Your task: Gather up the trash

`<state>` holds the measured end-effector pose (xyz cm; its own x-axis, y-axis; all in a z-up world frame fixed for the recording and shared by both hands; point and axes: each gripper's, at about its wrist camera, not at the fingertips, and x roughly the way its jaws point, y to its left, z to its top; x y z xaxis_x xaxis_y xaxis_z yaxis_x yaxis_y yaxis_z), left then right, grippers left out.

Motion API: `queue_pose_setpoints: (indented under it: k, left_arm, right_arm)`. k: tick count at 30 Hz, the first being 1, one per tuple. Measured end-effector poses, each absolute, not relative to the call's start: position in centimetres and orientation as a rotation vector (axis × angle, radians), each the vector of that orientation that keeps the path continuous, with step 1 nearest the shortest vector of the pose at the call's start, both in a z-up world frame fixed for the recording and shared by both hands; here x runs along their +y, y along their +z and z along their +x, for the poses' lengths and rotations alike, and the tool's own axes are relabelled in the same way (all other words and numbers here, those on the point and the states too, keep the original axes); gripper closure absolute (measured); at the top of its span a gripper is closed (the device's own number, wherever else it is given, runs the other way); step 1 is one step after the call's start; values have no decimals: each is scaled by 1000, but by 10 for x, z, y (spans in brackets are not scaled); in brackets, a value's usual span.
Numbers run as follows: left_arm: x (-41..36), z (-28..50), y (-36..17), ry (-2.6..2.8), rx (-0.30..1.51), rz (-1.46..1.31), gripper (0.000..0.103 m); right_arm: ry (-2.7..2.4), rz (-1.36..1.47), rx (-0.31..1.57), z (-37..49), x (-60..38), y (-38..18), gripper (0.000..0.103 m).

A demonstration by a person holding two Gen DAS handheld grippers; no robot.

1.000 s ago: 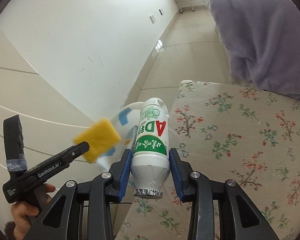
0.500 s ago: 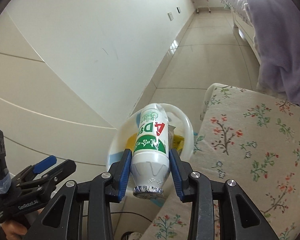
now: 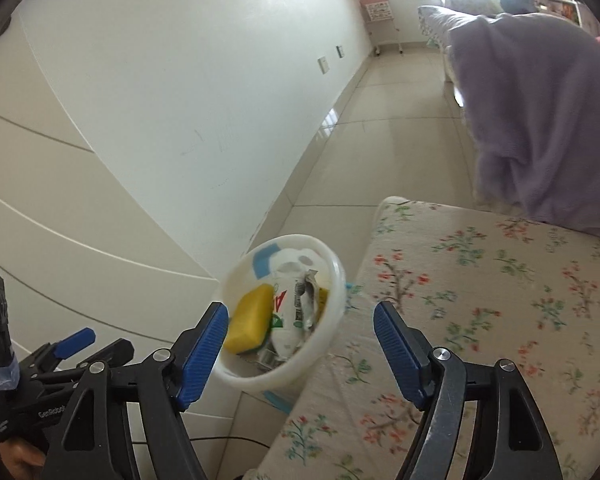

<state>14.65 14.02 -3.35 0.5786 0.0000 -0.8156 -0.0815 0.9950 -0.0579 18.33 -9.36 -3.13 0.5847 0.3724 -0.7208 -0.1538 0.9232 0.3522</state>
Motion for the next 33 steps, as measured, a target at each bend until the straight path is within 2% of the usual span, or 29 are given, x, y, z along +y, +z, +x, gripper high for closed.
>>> queue_pose_setpoints:
  k: [15, 26, 33]
  left_arm:
    - [92, 73, -9, -33, 962, -103, 1]
    - [43, 17, 1, -103, 881, -5, 1]
    - [24, -1, -1, -113, 850, 26, 1]
  right_arm:
    - [44, 270, 891, 60, -170, 19, 18]
    - [-154, 248, 789, -41, -198, 24, 15]
    - [-203, 257, 782, -53, -209, 15, 15]
